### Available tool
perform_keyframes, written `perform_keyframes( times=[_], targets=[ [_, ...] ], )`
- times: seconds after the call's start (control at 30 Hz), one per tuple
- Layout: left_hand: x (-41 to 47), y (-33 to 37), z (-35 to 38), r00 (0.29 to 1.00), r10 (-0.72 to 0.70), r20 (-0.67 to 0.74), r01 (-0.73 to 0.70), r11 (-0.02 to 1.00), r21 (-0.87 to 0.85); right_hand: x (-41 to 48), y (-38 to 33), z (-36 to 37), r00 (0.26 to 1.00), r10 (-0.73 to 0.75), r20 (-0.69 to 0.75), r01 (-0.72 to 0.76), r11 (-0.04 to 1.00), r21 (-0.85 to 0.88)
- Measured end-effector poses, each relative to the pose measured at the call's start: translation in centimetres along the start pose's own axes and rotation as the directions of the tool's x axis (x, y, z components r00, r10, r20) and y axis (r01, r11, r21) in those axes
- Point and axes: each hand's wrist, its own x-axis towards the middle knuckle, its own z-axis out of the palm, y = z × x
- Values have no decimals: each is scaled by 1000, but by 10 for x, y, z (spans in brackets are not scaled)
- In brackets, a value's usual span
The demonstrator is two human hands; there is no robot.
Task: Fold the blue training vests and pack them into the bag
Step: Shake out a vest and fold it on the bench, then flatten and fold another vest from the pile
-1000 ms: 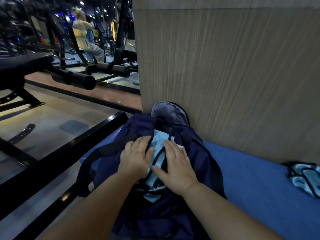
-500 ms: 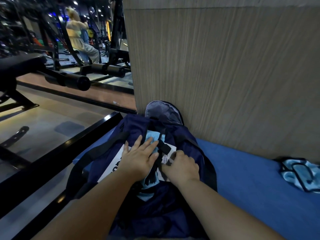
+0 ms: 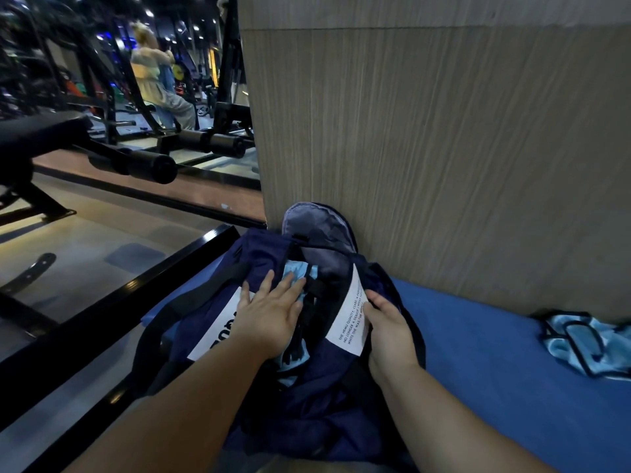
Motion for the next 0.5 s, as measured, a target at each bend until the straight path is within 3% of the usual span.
perform_keyframes(
  times=[0.1, 0.17, 0.2, 0.23, 0.27, 0.3, 0.37, 0.5],
  targets=[
    [-2, 8, 0, 1000, -7, -2, 7, 998, 67, -1, -1, 2, 997, 20, 73, -19, 1000, -17],
    [-2, 9, 3, 1000, -5, -10, 5, 997, 82, -3, -2, 8, 989, 22, 150, 29, 945, -325],
    [-2, 8, 5, 1000, -5, -18, 6, 998, 70, -4, -3, 10, 980, 14, 196, 108, 792, -600],
    [-3, 7, 7, 999, -5, -33, 7, 999, 42, -3, -1, 10, 968, 23, 250, 200, 533, -822],
    [-4, 6, 8, 999, -7, -48, 7, 1000, 7, -4, 1, 9, 958, 39, 284, 265, 265, -927],
    [-5, 4, 9, 998, -12, -63, 10, 1000, -26, -6, 3, 9, 954, 49, 296, 291, 84, -953],
    [-9, 6, 7, 994, -30, -107, 24, 998, -59, -11, 6, 5, 950, 47, 309, 312, -68, -948],
    [-17, 47, -8, 975, 39, -217, -47, 998, -32, -21, 1, -14, 944, -14, 330, 322, -185, -929]
  ],
)
